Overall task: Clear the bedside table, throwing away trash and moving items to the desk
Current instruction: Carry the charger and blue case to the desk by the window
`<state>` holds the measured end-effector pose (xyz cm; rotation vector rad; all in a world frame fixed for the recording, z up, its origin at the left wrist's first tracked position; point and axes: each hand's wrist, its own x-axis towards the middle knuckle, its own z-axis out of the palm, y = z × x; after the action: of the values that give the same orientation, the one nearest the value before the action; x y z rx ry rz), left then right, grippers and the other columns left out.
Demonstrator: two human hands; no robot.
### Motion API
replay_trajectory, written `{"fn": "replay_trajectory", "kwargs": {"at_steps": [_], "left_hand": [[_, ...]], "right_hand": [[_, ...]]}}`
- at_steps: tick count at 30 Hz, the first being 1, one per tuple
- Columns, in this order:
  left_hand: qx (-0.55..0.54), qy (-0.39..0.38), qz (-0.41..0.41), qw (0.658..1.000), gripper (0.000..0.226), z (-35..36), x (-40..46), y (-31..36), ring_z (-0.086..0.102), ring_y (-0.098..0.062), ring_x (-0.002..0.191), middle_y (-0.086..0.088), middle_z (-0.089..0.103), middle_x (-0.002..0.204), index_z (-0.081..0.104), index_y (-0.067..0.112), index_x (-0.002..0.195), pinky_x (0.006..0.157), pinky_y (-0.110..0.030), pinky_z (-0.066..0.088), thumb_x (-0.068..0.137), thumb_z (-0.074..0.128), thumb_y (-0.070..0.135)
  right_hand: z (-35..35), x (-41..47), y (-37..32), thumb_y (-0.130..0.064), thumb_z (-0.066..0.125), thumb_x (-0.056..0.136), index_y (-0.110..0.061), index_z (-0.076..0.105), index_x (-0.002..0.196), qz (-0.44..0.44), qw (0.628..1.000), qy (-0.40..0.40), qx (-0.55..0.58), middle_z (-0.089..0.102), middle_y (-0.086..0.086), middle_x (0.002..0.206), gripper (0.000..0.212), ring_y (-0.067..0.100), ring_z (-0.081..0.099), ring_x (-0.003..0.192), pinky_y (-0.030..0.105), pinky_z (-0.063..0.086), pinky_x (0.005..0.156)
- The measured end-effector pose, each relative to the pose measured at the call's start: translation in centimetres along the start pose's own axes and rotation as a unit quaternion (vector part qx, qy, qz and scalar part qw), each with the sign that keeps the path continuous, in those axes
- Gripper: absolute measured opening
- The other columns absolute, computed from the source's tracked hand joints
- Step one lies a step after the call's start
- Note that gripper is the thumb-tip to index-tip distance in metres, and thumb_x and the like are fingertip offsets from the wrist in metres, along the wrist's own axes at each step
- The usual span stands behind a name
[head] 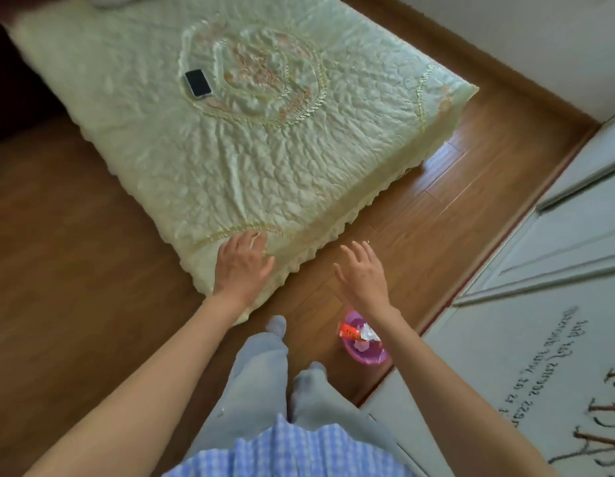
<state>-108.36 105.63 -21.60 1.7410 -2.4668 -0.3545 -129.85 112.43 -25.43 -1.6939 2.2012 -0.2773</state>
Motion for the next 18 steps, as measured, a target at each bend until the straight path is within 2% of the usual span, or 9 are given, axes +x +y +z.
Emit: {"fn": "replay_trajectory", "kwargs": {"at_steps": [6, 9, 13, 18], "left_hand": [[0.002, 0.041, -0.116, 0.992, 0.048, -3.1, -5.8, -5.4, 0.047, -0.032, 0.123, -0.013, 0.053, 0.133, 0.05, 0.008, 0.131, 0.101, -0.044, 0.036, 0.09, 0.055, 0.031], [0.007, 0.077, -0.162, 0.984, 0.046, -5.0, -8.6, -8.5, 0.05, -0.032, 0.119, -0.013, 0.057, 0.128, 0.053, 0.007, 0.128, 0.098, -0.044, 0.04, 0.088, 0.06, 0.029], [0.019, 0.106, -0.221, 0.969, 0.049, -7.5, -11.5, -13.6, 0.047, -0.031, 0.123, -0.012, 0.054, 0.131, 0.051, 0.007, 0.132, 0.1, -0.044, 0.039, 0.09, 0.058, 0.032], [0.026, 0.145, -0.259, 0.955, 0.049, -10.8, -14.0, -20.3, 0.048, -0.03, 0.123, -0.012, 0.054, 0.131, 0.051, 0.007, 0.131, 0.1, -0.043, 0.039, 0.09, 0.058, 0.032]], "right_hand": [[0.9, 0.7, -6.1, -0.041, 0.039, 0.097, -0.017, 0.034, 0.143, -0.099, 0.993, -0.065, -0.026, 0.03, 0.01, 0.152, 0.053, 0.026, 0.015, 0.144, 0.042, 0.016, 0.118], [0.5, 0.8, -10.3, -0.041, 0.038, 0.098, -0.016, 0.033, 0.144, -0.156, 0.986, -0.059, -0.027, 0.028, 0.01, 0.153, 0.052, 0.026, 0.014, 0.144, 0.041, 0.016, 0.117], [0.3, 1.3, -16.2, -0.041, 0.036, 0.099, -0.015, 0.032, 0.144, -0.221, 0.973, -0.061, -0.034, 0.029, 0.01, 0.153, 0.053, 0.026, 0.013, 0.144, 0.042, 0.019, 0.117], [0.8, 2.0, -24.7, -0.041, 0.036, 0.099, -0.014, 0.033, 0.144, -0.276, 0.958, -0.056, -0.045, 0.03, 0.01, 0.152, 0.053, 0.026, 0.015, 0.144, 0.043, 0.018, 0.116]]}}
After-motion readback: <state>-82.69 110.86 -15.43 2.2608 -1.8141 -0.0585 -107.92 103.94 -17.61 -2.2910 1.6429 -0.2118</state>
